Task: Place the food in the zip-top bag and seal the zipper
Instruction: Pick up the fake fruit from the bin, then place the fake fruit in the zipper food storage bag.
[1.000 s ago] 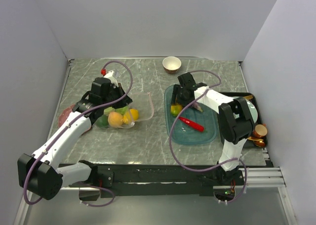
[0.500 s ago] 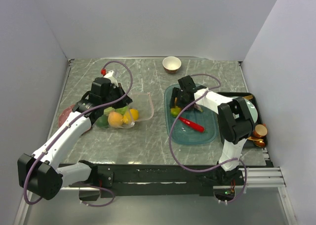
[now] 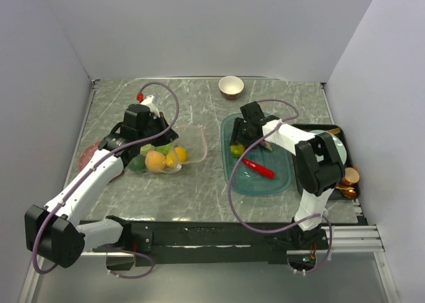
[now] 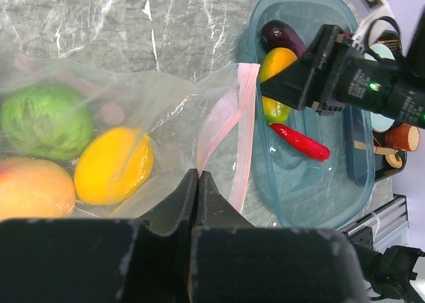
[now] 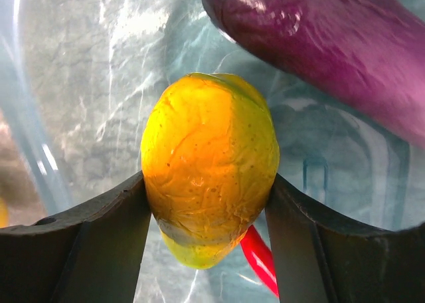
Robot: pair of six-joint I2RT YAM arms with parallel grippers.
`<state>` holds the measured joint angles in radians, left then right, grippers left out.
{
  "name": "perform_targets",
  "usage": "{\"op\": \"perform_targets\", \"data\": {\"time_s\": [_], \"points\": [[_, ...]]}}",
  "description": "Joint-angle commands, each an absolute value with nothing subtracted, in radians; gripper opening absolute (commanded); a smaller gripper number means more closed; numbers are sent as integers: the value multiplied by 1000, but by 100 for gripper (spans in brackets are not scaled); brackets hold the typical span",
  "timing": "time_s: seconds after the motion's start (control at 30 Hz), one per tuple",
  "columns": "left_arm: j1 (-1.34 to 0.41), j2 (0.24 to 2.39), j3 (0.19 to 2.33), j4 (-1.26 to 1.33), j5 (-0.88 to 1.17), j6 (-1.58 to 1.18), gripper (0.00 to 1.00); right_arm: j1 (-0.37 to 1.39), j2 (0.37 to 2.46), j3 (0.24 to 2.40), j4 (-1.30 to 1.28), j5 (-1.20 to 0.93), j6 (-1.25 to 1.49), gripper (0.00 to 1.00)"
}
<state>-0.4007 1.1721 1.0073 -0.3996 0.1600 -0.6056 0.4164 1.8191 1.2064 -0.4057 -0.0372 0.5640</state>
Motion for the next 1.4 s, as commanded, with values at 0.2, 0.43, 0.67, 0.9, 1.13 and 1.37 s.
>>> {"op": "perform_targets", "data": {"time_s": [0.2, 0.43, 0.67, 0.9, 1.13, 1.37], "points": [[-405, 1170, 1031, -364, 161, -597, 1, 437, 1580, 1131, -396, -51, 594, 38], [-405, 1169, 1025, -359, 161, -597, 1, 474, 1494, 1098, -396, -121, 617, 37], [-405, 1173, 1023, -353, 169, -600, 1, 575, 1433, 1103, -347, -225, 581, 35], [-405, 1178, 1025, -357, 170, -595, 1, 667, 1420, 1138, -279, -245, 620, 35], [-405, 1169, 996, -344, 172, -601, 1, 729, 1483, 1235, -325, -253, 594, 35], [-405, 1166, 997, -354, 161, -588, 1, 761, 1535, 1273, -325, -261, 603, 35]]}}
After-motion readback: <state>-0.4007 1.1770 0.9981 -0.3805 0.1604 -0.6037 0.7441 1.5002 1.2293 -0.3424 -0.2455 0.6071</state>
